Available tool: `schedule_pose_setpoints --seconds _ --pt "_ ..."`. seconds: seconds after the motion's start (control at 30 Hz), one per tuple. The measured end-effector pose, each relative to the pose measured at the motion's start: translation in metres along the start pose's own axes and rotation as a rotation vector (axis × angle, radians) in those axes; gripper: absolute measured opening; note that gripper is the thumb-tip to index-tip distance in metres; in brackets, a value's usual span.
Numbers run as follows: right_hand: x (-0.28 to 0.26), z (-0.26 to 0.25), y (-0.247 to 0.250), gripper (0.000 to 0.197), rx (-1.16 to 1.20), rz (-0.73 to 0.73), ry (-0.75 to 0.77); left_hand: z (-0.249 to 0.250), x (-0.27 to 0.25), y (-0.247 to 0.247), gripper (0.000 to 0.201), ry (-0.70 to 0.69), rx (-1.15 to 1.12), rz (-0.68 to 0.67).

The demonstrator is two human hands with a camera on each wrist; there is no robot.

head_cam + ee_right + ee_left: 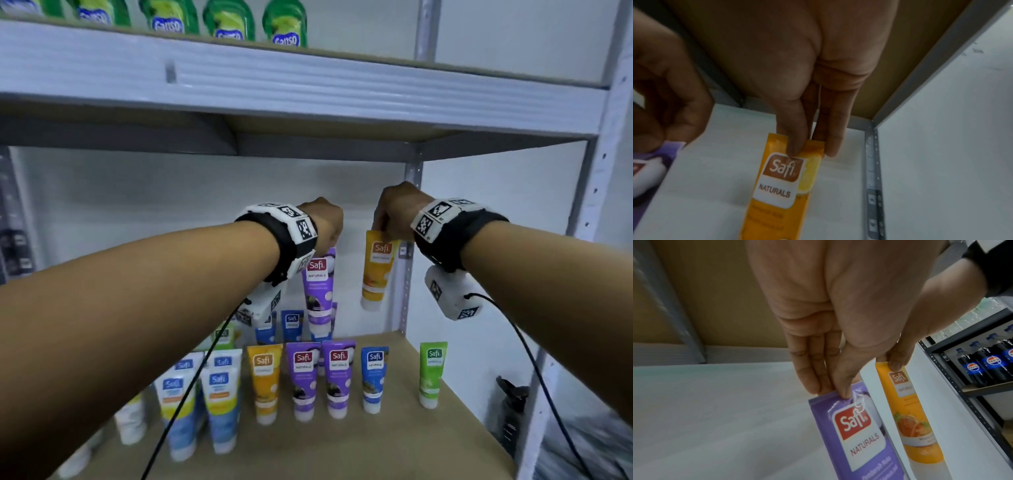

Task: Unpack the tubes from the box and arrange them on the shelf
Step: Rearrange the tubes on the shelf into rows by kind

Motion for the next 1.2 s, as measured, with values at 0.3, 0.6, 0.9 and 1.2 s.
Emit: schedule_pose_setpoints --seconds 0.3,0.6,0.9,1.2 --pt "-0.05 -0.083 0.02 0.02 0.115 0.025 0.083 -0.037 -0.082 -0.009 0.01 0.018 -0.042 -0.013" --pt "-0.085 -0.141 -0.052 0.022 0.26 -0.09 0.152 -0.055 -0.141 -0.081 0.012 0.009 -0.079 -0.074" --pt "-0.104 -0.174 -0.114 0.025 0.331 -0.149 0.159 -0.069 -0.165 -0.145 0.016 0.037 -0.084 -0.156" --pt "-0.112 -0.183 -0.135 0.026 0.384 -0.166 0.165 -0.08 -0.169 -0.165 0.016 0.069 -0.296 -0.089"
Point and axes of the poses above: each hand's wrist, its own x-axis towards the middle knuckle, its own y-axis out of the back of the hand, z = x × y, the point moved 4 cm from there along x, towards the middle knuckle, and after that the axes turned 8 degrees about y, right-handed, at the moved point
